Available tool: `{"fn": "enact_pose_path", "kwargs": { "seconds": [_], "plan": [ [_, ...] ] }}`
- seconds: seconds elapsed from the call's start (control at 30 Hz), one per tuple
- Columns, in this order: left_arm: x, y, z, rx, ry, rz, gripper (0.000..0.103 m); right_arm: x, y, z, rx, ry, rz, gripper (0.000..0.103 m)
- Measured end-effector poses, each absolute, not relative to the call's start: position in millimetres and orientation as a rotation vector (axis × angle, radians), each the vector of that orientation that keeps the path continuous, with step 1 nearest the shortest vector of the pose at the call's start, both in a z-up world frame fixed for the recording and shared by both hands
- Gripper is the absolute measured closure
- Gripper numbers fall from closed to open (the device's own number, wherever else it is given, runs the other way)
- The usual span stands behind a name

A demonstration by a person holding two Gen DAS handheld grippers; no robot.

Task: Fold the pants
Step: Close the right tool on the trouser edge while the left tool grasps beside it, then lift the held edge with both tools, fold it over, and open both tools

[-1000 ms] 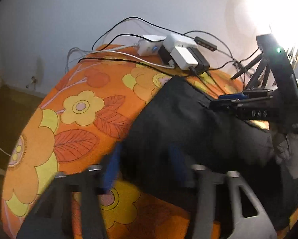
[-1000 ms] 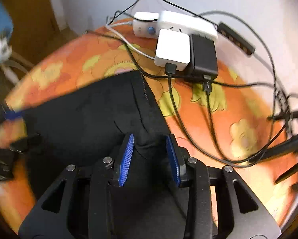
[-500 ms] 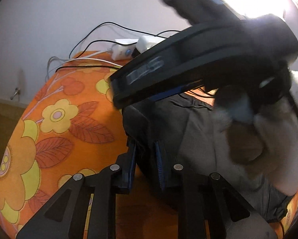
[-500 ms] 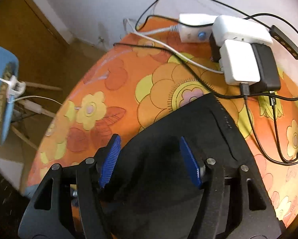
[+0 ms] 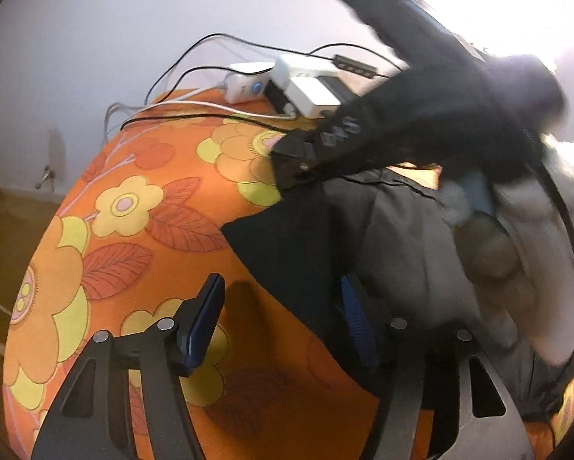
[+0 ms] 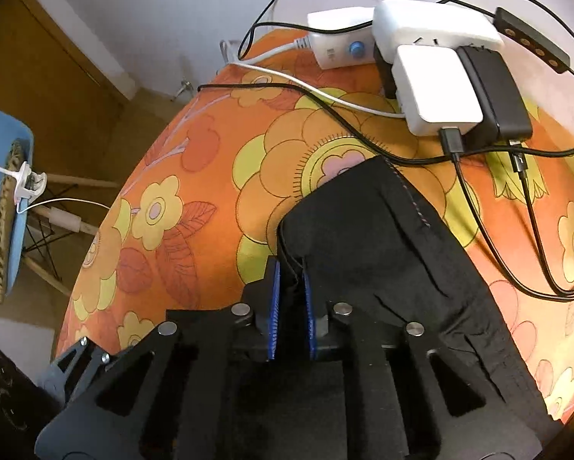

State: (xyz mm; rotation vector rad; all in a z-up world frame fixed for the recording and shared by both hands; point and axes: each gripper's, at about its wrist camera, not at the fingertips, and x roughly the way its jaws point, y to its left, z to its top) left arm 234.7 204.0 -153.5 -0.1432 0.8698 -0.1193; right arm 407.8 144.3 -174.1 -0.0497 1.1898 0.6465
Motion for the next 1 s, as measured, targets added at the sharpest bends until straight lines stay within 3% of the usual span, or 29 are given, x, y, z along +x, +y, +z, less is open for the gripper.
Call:
{"fn": "enact_pose_path", "kwargs": {
  "seconds": [0.2, 0.27, 0.63, 1.0],
  "plan": [
    [251.8, 207.5, -156.8, -0.267, 0.875, -0.175, 0.043, 418.1, 108.1, -179.5, 0.144, 1.203, 0.694, 0.095],
    [258.6, 203.8, -158.4, -0.297, 0.882, -0.213, 0.083, 415.7, 98.0, -173.5, 0.17, 1.185, 0.701, 0.096],
    [221.7, 135.7, -110.0, -0.235, 0.819, -0.361, 0.092, 362.1, 12.0, -107.3, 0.269, 1.051, 0.645, 0.098],
    [159.3, -5.4, -75.4, -0.157, 0.835, -0.568, 0.092, 267.1, -134.8, -70.6, 0.293, 0.978, 0.453, 0.098]
  ]
}}
